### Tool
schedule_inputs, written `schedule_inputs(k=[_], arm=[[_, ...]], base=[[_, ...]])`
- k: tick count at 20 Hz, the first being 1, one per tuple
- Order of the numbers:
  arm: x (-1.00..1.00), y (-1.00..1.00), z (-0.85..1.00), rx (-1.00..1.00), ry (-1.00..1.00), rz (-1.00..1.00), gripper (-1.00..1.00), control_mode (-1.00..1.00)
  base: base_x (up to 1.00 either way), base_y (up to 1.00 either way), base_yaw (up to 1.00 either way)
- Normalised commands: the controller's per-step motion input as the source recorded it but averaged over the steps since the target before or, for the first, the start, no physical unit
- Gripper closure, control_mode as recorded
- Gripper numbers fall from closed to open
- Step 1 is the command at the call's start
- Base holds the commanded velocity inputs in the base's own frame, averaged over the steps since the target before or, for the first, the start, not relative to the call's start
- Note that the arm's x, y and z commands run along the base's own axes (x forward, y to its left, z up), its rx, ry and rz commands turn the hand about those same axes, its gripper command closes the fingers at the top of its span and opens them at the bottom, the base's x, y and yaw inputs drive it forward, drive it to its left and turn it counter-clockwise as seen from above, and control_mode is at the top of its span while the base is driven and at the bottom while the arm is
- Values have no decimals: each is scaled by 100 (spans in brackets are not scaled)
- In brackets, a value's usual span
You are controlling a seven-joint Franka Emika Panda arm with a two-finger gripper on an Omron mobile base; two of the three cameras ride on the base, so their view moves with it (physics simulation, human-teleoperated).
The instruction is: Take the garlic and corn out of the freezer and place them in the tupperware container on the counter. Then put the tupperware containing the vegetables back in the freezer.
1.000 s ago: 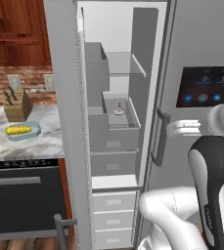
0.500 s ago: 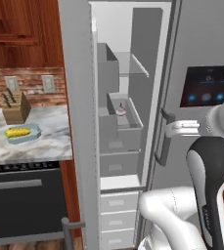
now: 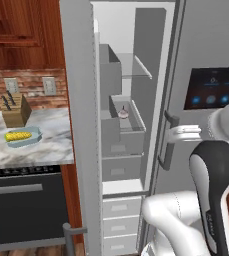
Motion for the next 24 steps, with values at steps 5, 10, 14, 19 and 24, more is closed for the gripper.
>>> schedule_inputs(k=[5,10,14,19,24], arm=[[40,24,-18,0,0,9,-100,-100],[31,7,-1,1,0,0,-100,-100],[37,4,-8,3,4,0,-100,-100],[45,22,-26,0,10,0,-100,-100],[50,3,-27,0,14,1,-100,-100]], base=[[0,0,0],[0,0,0],[0,0,0],[0,0,0],[0,0,0]])
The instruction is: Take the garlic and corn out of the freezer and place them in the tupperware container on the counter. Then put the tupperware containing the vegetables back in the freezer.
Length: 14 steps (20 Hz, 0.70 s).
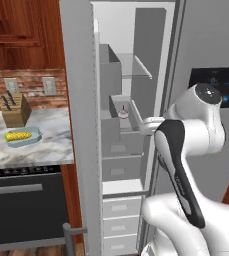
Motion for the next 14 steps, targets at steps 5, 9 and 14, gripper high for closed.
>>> schedule_inputs(k=[5,9,14], arm=[[50,6,-52,0,-5,2,-100,-100],[55,9,-26,0,-3,6,-100,-100],[56,3,0,0,0,2,-100,-100]], base=[[0,0,0],[0,0,0],[0,0,0]])
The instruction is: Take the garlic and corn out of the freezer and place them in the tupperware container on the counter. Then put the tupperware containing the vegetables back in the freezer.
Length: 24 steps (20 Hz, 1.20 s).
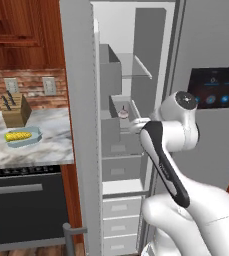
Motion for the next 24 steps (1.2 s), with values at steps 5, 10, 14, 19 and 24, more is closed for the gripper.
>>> schedule_inputs(k=[5,10,14,19,24], arm=[[42,7,0,0,0,0,-100,-100],[44,7,-1,0,0,-2,-100,-100],[39,0,-2,0,0,-8,-100,-100],[40,0,-17,0,0,-11,-100,-100],[37,0,-10,0,1,-10,-100,-100]], base=[[0,0,0],[0,0,0],[0,0,0],[0,0,0],[0,0,0]])
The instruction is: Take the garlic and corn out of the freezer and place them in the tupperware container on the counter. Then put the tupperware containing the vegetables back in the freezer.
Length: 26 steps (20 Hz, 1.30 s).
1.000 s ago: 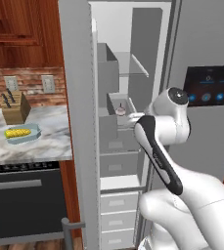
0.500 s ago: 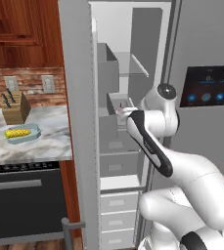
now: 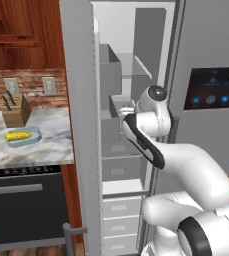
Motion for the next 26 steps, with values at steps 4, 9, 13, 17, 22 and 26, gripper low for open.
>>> schedule_inputs(k=[4,9,13,17,22,26], arm=[[47,0,-8,0,7,-5,-100,-100],[18,0,-1,0,4,-1,-100,-100],[23,0,-4,0,0,0,-100,-100],[28,0,-23,0,0,-2,-100,-100],[37,3,-16,0,0,-2,-100,-100],[13,22,-32,0,1,0,-100,-100]], base=[[0,0,0],[0,0,0],[0,0,0],[0,0,0],[0,0,0],[0,0,0]])
